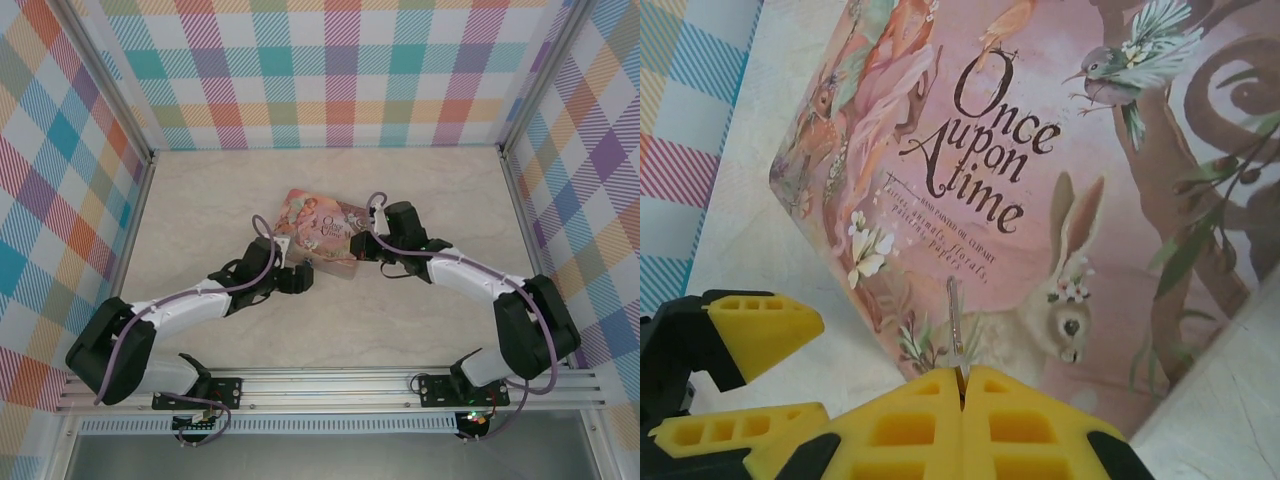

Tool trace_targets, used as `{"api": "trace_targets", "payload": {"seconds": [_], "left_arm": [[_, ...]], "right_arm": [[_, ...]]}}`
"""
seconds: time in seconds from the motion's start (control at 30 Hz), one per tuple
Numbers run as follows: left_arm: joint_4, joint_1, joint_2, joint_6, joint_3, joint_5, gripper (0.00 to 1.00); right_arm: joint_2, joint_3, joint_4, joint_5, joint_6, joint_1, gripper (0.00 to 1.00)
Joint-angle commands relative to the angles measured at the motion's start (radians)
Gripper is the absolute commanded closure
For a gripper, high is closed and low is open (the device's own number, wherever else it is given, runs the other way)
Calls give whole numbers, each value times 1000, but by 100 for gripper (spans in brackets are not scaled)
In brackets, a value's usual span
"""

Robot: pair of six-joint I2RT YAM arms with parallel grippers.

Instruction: Unlock a padlock with a key

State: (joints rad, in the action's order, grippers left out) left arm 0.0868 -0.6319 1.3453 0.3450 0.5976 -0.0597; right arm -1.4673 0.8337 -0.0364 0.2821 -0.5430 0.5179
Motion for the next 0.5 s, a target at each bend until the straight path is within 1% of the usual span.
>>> {"api": "trace_targets", "payload": {"seconds": [0.0, 0.13, 0.47], "left_arm": [[159, 9, 32, 13, -50, 66, 24], [238, 9, 74, -11, -65, 74, 26], [371, 8, 173, -42, -69, 59, 29]], "right_arm": [[-33, 51, -53, 13, 8, 7, 100], [-93, 120, -21, 18, 35, 6, 100], [-219, 223, 61, 53, -13, 7, 100]]}}
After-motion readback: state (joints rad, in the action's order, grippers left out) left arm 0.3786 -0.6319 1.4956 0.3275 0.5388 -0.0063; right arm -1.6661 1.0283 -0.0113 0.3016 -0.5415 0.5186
